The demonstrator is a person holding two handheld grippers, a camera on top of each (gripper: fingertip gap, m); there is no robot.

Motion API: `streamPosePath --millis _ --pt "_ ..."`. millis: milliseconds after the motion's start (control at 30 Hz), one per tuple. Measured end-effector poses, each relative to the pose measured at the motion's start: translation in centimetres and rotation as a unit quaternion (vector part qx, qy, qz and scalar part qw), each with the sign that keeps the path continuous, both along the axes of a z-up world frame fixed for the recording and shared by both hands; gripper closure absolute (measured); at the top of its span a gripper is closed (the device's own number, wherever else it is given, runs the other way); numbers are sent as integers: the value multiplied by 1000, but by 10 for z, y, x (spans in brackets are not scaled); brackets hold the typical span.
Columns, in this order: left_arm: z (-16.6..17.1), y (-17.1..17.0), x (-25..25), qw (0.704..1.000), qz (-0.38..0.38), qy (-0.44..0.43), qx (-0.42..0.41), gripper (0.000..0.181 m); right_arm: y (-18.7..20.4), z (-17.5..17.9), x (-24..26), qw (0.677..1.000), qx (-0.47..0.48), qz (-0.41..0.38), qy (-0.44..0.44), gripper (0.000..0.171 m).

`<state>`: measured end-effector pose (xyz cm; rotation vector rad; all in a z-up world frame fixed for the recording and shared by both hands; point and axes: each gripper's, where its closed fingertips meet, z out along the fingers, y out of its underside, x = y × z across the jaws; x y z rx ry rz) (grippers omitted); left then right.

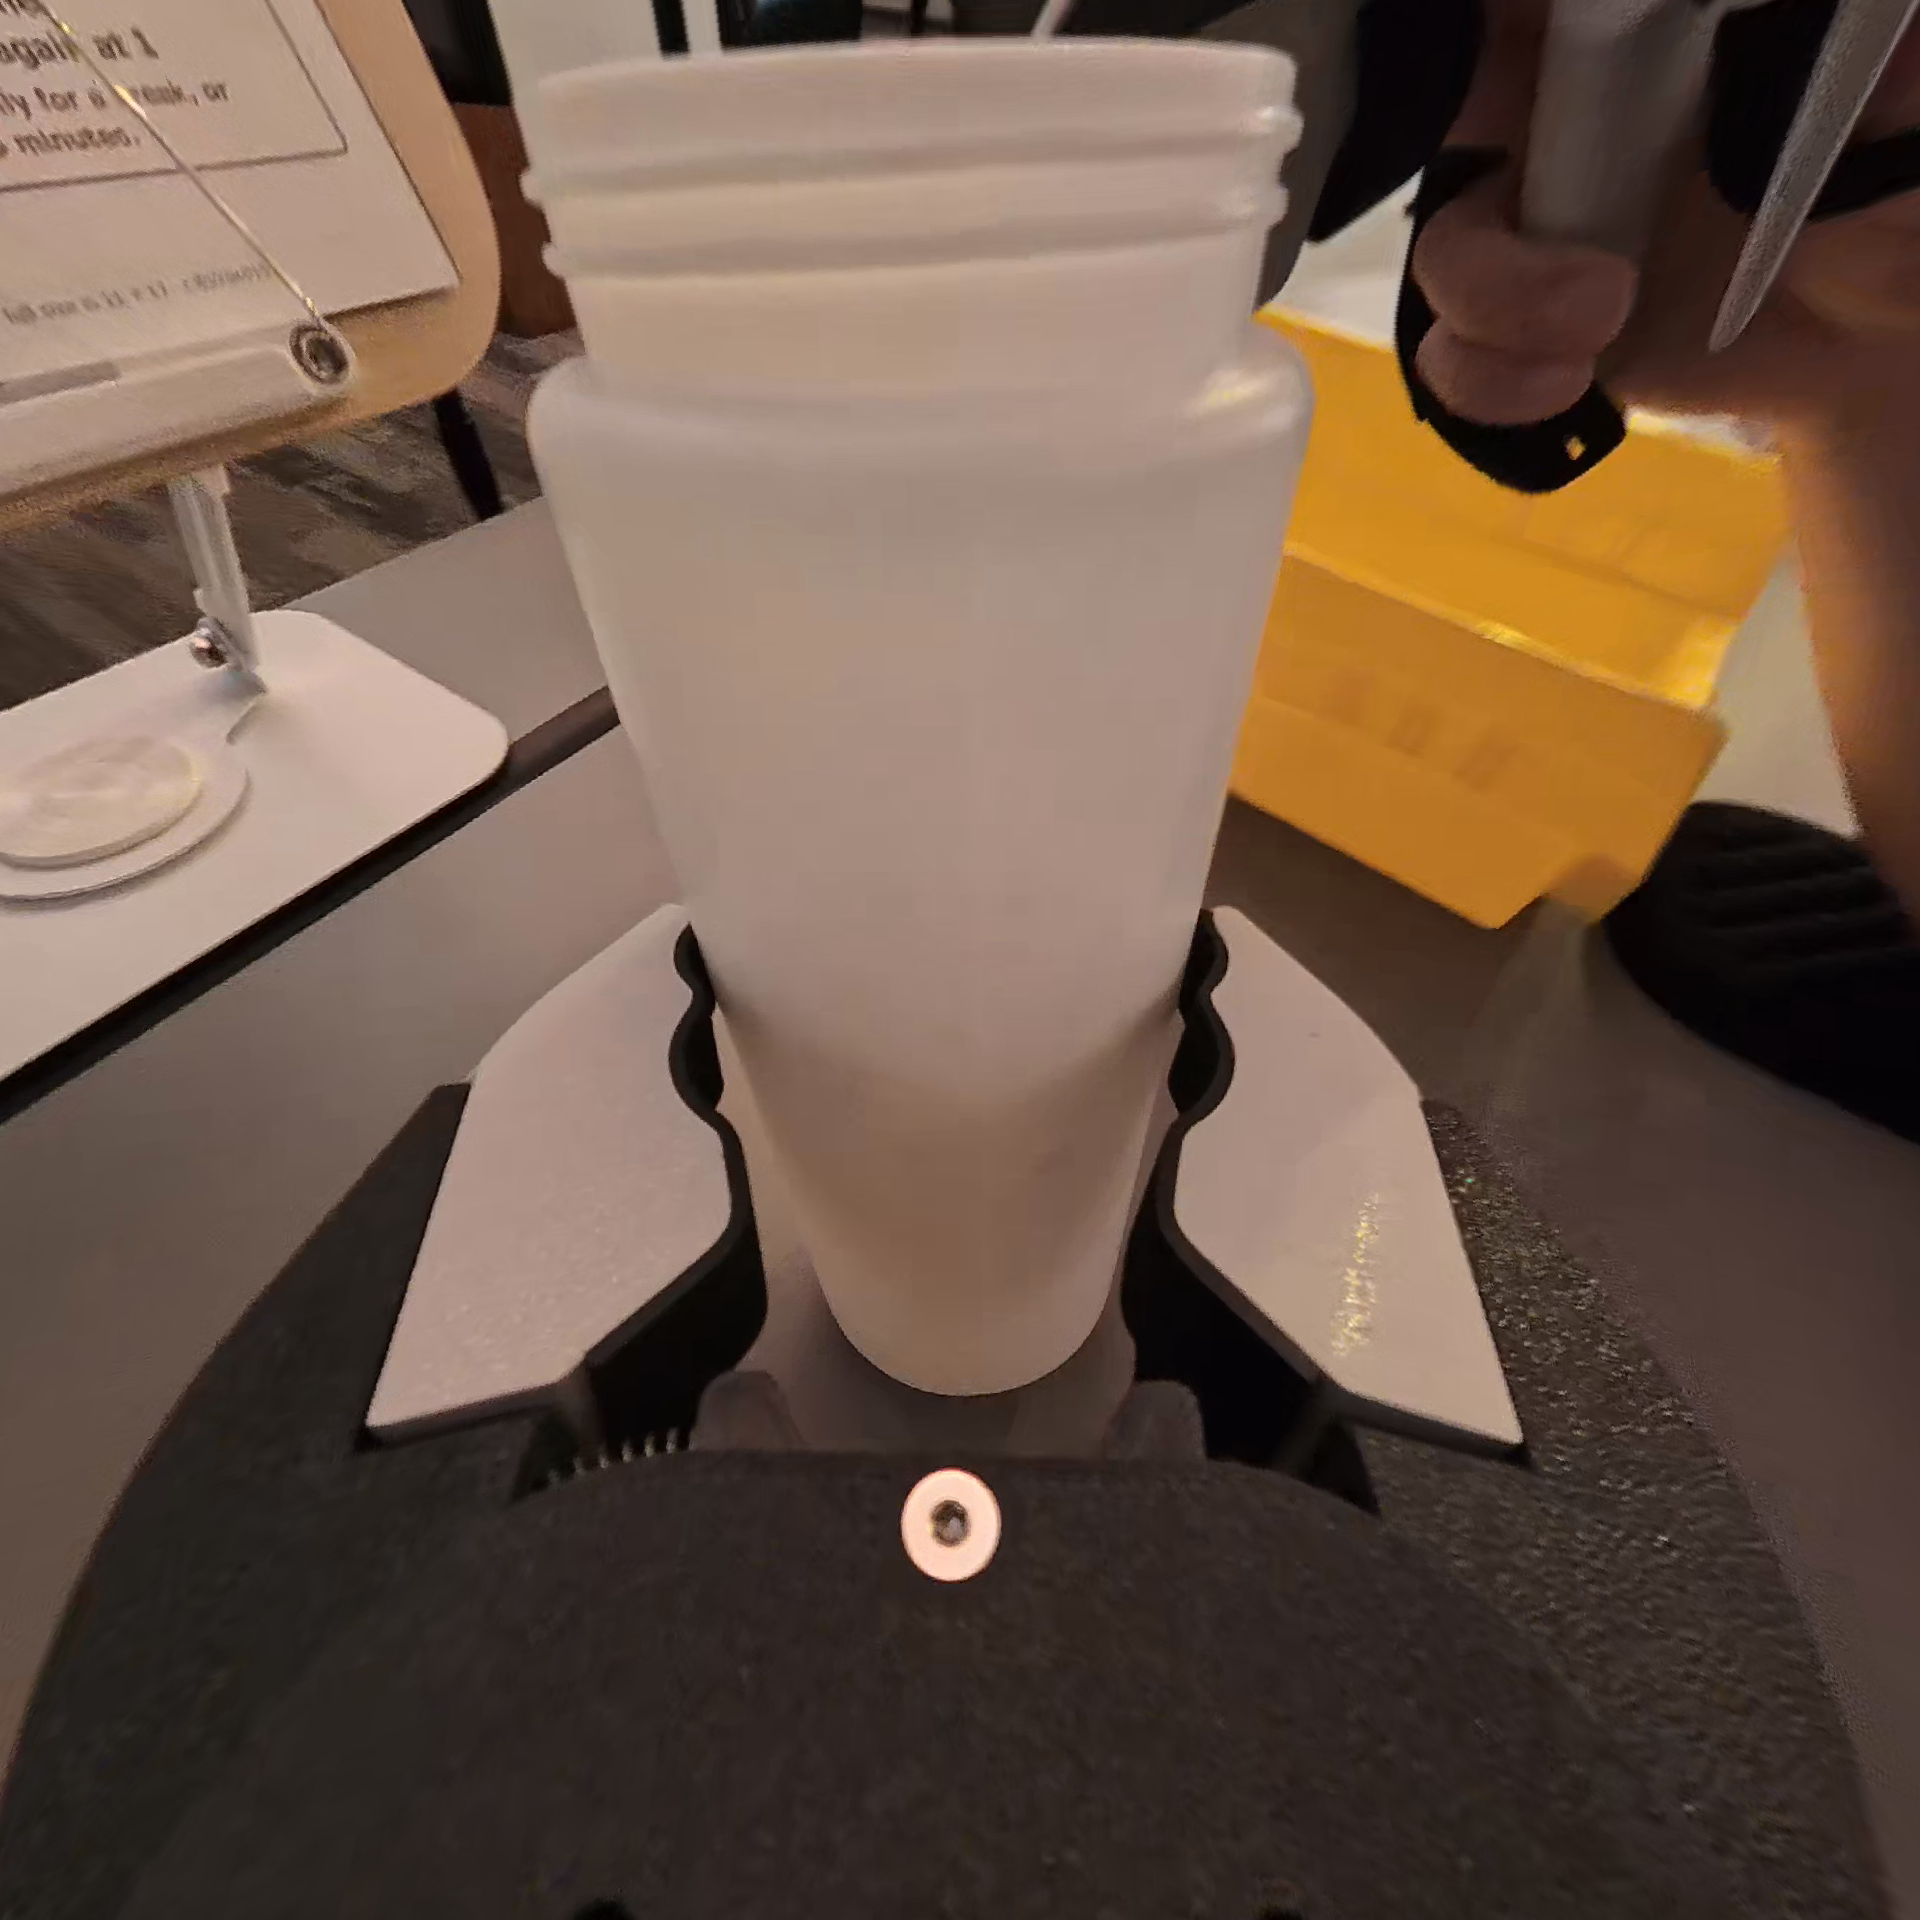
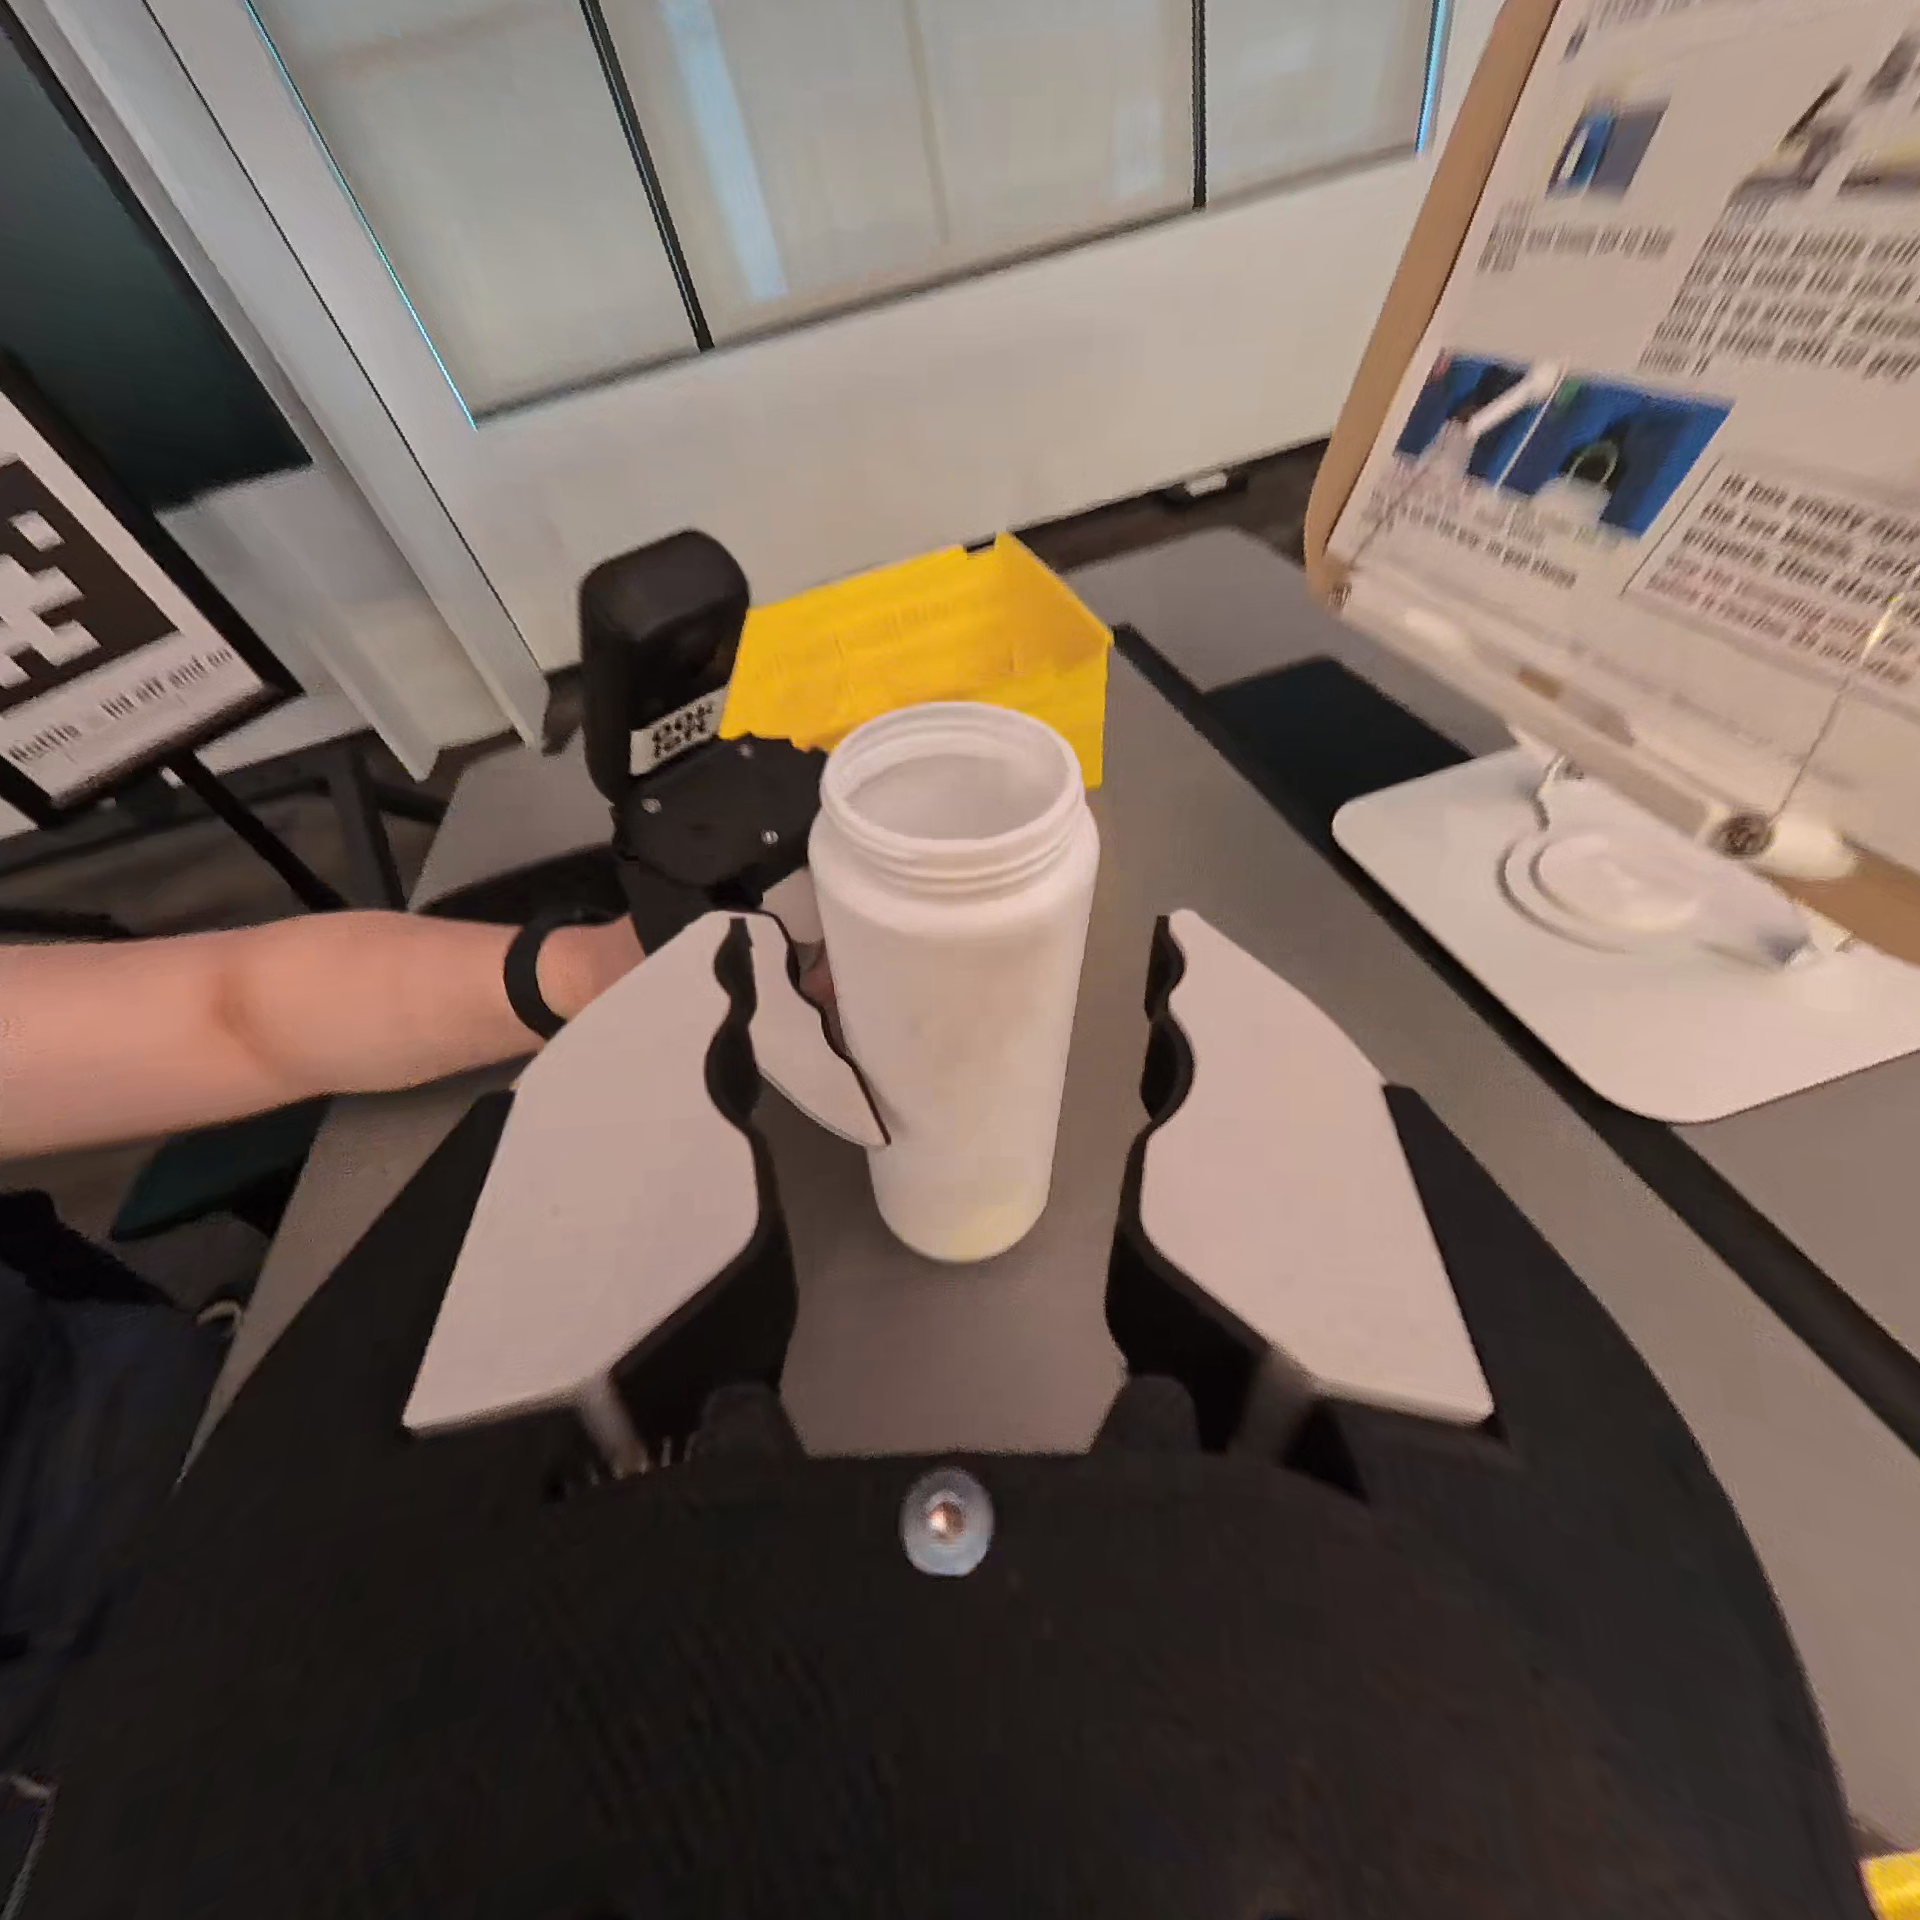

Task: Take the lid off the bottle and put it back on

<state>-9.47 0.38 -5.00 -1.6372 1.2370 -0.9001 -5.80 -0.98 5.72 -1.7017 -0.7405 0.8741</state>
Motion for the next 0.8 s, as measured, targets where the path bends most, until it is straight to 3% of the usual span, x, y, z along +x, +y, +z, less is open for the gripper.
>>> streamPosePath --millis 367,567,700,800 --pt "-8 -12 -11 998 6 -18 67 94 -6 -27 -32 995 11 50 -84 98" --pt "6 -20 -32 995 47 -4 83 63 -13 -4 -24 997 39 43 -60 98" --pt "38 -41 -95 994 91 0 54 72 -29 27 -10 996 73 29 -43 98" --pt "72 -40 -173 981 172 -43 75 93 -47 53 0 993 108 19 -39 98"
